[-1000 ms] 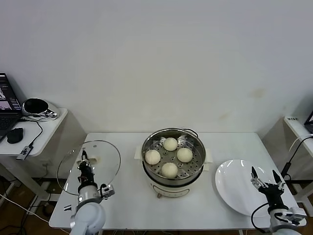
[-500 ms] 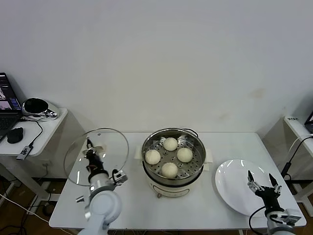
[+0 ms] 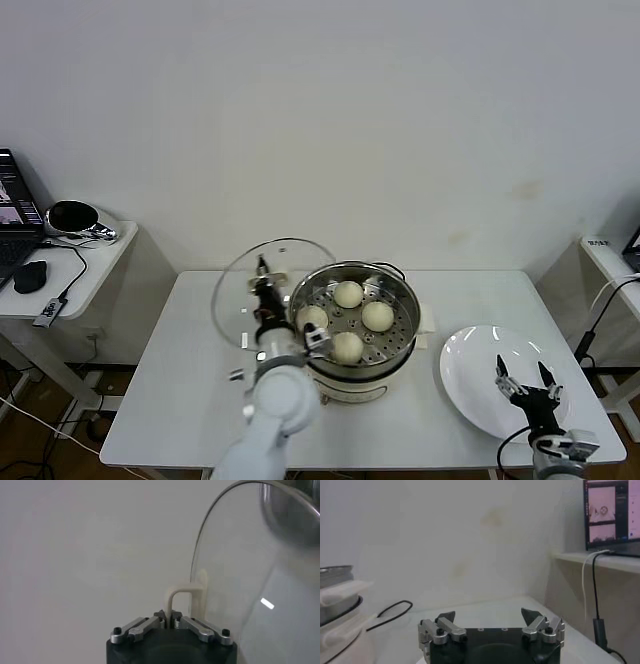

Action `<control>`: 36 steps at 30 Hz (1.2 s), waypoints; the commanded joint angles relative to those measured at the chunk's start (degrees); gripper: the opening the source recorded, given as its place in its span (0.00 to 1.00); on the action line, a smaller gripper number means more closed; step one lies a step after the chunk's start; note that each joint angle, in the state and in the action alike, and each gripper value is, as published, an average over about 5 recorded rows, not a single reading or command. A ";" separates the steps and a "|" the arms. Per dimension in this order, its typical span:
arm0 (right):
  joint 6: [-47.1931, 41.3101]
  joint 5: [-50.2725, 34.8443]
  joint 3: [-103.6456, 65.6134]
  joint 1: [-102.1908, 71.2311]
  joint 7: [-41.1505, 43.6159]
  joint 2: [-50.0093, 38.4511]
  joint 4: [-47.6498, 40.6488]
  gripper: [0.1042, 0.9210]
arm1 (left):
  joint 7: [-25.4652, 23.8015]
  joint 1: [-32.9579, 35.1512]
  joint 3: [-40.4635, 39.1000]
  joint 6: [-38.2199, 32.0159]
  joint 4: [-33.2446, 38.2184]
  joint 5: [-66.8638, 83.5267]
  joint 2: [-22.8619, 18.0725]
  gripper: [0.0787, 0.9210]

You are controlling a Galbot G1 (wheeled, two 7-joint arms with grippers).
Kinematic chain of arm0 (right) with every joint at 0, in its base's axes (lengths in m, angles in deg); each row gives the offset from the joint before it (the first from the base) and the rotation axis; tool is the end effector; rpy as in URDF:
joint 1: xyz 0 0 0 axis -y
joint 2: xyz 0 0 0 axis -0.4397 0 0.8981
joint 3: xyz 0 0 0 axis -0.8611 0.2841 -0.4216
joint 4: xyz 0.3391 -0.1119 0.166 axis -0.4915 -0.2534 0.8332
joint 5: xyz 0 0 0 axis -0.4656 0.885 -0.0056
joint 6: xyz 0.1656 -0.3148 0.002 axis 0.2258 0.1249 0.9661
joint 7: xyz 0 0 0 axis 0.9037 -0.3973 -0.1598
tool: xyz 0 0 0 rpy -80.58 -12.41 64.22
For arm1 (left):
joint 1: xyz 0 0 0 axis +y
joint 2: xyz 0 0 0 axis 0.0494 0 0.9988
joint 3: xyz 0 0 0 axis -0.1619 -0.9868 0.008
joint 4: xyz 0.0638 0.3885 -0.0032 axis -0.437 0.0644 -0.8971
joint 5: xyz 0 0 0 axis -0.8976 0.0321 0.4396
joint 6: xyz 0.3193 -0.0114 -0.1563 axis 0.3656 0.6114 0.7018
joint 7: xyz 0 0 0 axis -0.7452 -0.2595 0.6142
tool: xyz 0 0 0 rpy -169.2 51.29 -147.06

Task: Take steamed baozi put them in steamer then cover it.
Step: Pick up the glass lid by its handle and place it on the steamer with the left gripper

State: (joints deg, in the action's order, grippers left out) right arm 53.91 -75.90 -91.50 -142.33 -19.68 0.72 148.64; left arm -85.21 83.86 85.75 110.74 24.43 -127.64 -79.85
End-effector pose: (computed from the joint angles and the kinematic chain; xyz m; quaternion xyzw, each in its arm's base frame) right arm 0.1709 -0.1888 -0.4127 -0.0833 -0.9926 -0.0603 0.0643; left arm 0.3162 -0.1533 -0.2699 0.0844 -0.7856 -0.6100 0.0596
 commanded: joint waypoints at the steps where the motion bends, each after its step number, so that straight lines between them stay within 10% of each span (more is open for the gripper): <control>1: 0.06 0.55 0.78 1.04 0.01 0.39 -1.29 0.88 | 4.82 -5.81 -14.27 2.45 -4.66 10.17 -2.73 0.06; 36: 0.01 2.21 1.12 2.85 0.11 1.48 -1.77 0.88 | -3.49 -7.17 -15.66 2.65 -16.17 -7.78 -3.00 0.06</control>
State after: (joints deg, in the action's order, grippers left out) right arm 53.90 -73.87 -90.44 -139.57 -19.64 2.12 146.99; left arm -86.54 76.74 70.58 110.70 9.71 -132.81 -82.76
